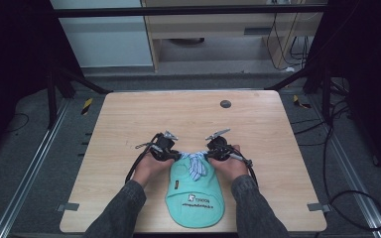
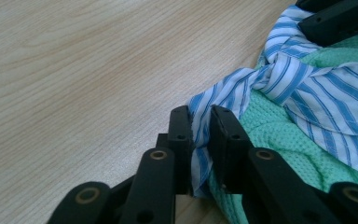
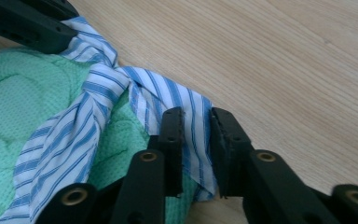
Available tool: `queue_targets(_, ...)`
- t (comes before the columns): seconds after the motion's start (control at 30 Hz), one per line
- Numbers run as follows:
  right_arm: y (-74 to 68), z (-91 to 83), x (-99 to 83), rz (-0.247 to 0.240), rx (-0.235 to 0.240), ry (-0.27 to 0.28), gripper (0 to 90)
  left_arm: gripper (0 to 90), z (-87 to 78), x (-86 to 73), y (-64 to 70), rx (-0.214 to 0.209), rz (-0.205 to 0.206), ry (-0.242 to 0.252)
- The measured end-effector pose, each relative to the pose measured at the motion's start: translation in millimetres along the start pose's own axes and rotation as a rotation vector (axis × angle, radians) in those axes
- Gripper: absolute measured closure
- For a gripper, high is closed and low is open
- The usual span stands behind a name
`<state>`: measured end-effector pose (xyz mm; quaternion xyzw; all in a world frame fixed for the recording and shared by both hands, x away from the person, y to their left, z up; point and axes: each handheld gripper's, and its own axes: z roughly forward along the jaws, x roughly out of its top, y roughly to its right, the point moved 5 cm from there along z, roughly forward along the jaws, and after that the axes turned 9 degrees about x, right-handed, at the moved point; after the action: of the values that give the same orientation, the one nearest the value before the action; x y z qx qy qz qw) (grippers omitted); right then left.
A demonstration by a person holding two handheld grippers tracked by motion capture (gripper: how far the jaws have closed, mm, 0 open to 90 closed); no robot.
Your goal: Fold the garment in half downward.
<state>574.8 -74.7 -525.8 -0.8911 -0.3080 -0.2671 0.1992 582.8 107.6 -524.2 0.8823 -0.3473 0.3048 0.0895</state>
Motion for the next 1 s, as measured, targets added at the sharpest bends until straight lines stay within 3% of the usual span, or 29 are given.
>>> queue_targets(0.17, -2.5, 0.3, 0.3, -0.023, 0.015, -0.008, 83.5, 86.0, -0.5, 0.6, 2.3, -0.002, 0.023, -0.002)
queue_targets(0.47, -0.9, -10.8, 0.9, -0.050, 0.022, 0.027, 84.1, 87.0, -8.3, 7.8, 2.6, 0.005, 0.059, 0.020)
queue_targets(0.8, -1.0, -22.7, 3.3, -0.119, 0.007, 0.041, 84.1, 87.1, -17.4, 17.7, 5.7, 0.017, 0.104, 0.043)
queue_targets(1.0, -1.1, -29.4, 7.9, -0.149, 0.002, 0.048, 84.0, 87.1, -22.2, 21.3, 3.4, 0.009, 0.107, 0.059)
